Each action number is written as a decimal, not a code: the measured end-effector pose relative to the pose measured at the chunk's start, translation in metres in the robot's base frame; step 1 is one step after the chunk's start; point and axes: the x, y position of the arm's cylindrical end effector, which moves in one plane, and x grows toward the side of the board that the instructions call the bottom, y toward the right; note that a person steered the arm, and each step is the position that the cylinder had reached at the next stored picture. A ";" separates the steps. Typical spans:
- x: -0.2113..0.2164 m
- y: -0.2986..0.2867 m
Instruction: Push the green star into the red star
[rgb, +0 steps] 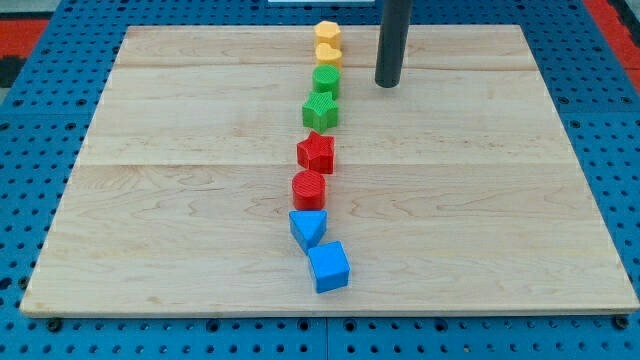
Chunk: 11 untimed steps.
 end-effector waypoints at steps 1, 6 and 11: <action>0.000 -0.004; 0.049 -0.058; 0.211 0.020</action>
